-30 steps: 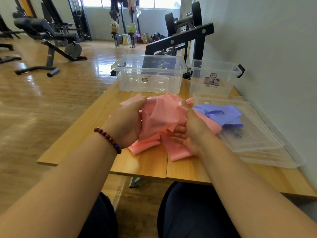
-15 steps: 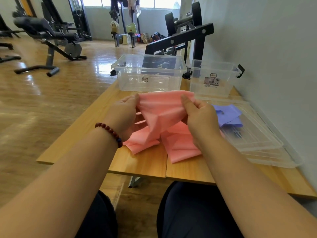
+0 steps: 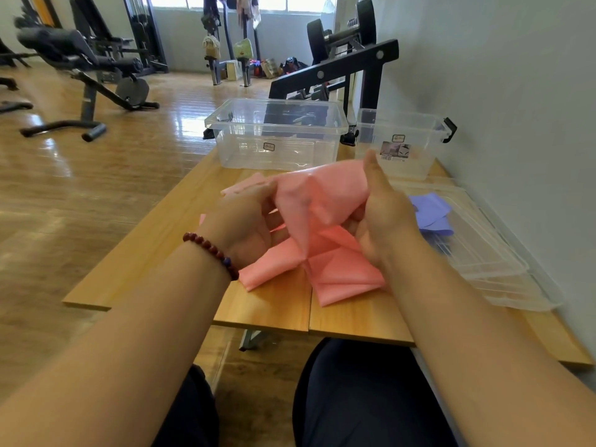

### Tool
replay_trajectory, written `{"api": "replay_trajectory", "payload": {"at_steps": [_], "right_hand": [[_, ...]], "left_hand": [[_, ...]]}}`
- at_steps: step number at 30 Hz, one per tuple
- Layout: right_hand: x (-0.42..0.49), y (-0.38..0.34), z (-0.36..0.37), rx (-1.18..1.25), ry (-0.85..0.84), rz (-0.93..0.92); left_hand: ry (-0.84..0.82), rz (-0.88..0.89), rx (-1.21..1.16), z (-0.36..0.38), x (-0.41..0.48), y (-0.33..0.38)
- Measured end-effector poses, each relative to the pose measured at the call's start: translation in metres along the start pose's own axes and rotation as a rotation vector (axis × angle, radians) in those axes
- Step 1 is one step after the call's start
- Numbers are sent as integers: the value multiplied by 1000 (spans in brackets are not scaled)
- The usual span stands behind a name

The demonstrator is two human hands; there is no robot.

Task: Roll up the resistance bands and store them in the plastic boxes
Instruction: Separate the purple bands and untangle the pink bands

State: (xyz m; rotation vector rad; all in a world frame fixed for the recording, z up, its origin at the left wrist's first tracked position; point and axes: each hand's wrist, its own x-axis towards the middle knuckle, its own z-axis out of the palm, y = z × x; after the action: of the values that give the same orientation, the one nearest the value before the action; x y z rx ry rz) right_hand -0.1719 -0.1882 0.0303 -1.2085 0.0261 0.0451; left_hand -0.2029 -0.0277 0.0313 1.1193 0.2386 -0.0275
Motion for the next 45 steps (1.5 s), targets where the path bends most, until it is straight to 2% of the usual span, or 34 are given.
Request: {"api": "replay_trajectory", "payload": {"at_steps": [2,4,6,10,12,15,18,20,22,25,28,30,36,39,42,45], "right_hand": [[-5,6,-5,-91,-197,56],[-7,12,-10,-182,-251,7],[-6,10,-11,-177,-185,-71],[-1,3,-6,-350,-82,-277],[1,-1,-6,-438,-59,-351],[7,-4,-12,-420,16,-380],[11,-2,-16,-355,66,-274],[7,1,-17,-228,-34,-48],[0,6,-16,-205,-172,99],[-3,17,-21,-254,-198,100],[1,18,-26,-277,-177,52],[1,16,-29,-314,-161,23],[3,20,-39,-322,22,-33],[1,22,-42,-194,-57,23],[-2,28,-46,-303,-170,118],[-2,31,-50,-290,-141,83]], "left_hand": [[12,-9,-16,-1,4,7],[83,26,-9,-4,8,13],[78,18,37,-3,2,14],[-111,-60,428,10,-16,-5],[-64,-45,416,10,-14,-16],[7,-7,296,3,-9,-18],[2,25,223,-1,-5,-18],[16,26,176,2,-5,-18],[50,16,138,4,-3,-18],[92,-10,129,4,-4,-18],[71,-33,295,3,-4,-25],[126,14,323,2,-5,-31],[201,33,234,-5,-4,-38],[166,-58,86,-5,-4,-39],[136,-111,-55,-3,-5,-39],[108,-87,-53,-4,-6,-39]]}}
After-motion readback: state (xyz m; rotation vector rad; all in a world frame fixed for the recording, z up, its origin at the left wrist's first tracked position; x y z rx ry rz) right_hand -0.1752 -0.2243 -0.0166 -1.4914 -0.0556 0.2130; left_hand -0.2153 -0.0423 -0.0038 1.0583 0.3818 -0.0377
